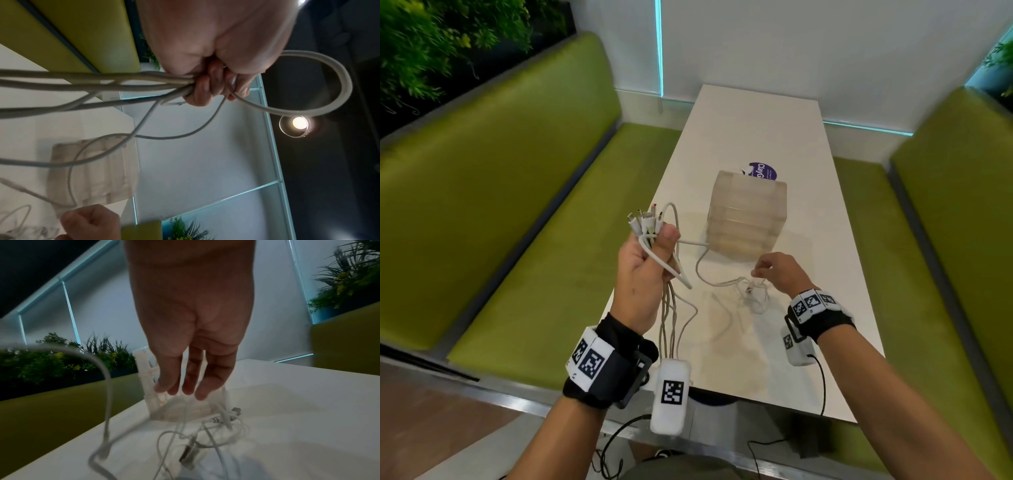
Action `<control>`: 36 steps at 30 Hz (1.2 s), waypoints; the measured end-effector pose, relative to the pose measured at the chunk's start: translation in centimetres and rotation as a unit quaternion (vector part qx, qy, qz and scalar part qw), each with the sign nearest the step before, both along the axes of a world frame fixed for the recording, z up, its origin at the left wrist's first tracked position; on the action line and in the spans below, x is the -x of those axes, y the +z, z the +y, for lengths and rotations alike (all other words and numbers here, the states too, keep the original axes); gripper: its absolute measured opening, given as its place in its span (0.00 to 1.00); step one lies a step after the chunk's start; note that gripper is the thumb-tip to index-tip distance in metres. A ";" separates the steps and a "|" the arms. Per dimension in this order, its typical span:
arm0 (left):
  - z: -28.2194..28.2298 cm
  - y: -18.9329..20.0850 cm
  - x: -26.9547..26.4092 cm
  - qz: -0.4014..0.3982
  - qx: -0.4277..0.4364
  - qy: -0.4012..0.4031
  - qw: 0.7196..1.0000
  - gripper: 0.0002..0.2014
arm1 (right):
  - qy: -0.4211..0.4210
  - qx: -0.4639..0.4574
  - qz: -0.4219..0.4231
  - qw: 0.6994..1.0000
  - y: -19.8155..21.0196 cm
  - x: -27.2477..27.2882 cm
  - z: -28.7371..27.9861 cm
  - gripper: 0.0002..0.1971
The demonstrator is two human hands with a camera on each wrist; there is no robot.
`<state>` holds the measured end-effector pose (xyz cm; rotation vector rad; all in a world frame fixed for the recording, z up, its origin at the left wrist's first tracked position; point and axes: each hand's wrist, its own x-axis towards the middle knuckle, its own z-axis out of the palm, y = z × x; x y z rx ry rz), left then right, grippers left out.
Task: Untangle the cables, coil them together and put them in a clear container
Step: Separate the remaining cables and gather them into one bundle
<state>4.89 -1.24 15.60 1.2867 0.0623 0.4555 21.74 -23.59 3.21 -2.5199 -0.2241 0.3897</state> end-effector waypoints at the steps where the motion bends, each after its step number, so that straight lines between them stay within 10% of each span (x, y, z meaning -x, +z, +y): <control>1: -0.1 -0.2 -0.2 0.006 0.004 0.000 1.000 0.13 | 0.003 0.000 -0.004 1.000 0.1 0.2 0.0 0.05; 9: -1.1 -1.5 -0.8 0.049 0.014 0.001 0.999 0.13 | 0.204 0.000 0.104 0.973 0.8 5.0 3.2 0.31; 16: -1.0 -1.9 -0.7 0.062 0.025 0.006 0.998 0.12 | 0.232 -0.084 0.115 0.962 -2.2 7.2 6.3 0.24; 21: -1.0 -2.0 -0.5 0.057 0.037 0.005 0.998 0.11 | 0.183 -0.161 0.126 0.962 -2.3 8.2 7.6 0.42; 28: -0.3 -2.1 -0.4 0.046 0.026 0.009 0.999 0.12 | 0.228 -0.099 0.075 0.966 -2.5 9.3 7.7 0.04; 36: 1.2 -2.7 -0.6 0.050 0.024 0.026 0.998 0.11 | 0.172 -0.145 0.206 0.952 1.8 12.2 2.3 0.04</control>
